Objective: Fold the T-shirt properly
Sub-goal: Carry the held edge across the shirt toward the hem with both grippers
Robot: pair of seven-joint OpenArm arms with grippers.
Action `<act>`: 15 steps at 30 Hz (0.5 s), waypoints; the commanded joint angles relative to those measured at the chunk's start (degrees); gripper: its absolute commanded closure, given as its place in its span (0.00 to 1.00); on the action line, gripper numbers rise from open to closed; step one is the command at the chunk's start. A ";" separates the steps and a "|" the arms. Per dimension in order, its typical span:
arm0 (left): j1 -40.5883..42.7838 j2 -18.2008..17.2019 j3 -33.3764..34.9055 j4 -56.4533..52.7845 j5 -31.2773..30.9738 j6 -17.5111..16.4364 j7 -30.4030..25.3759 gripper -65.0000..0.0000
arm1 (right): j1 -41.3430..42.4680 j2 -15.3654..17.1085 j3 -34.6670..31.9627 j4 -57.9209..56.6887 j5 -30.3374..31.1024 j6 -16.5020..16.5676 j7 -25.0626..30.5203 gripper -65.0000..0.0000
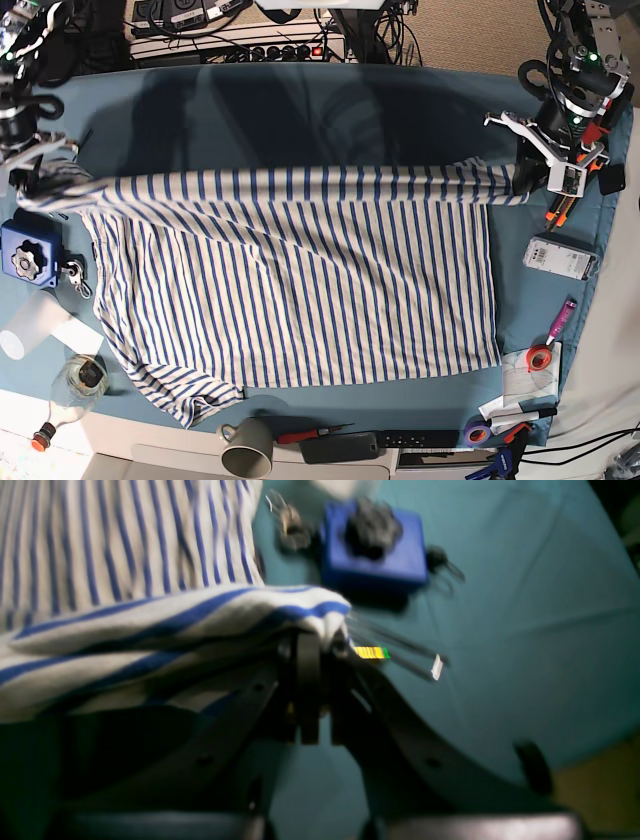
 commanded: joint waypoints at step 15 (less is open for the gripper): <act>-7.10 -3.67 -0.48 -7.43 1.99 1.22 -5.42 1.00 | 15.13 1.29 -11.80 -17.62 -7.56 -1.14 1.97 1.00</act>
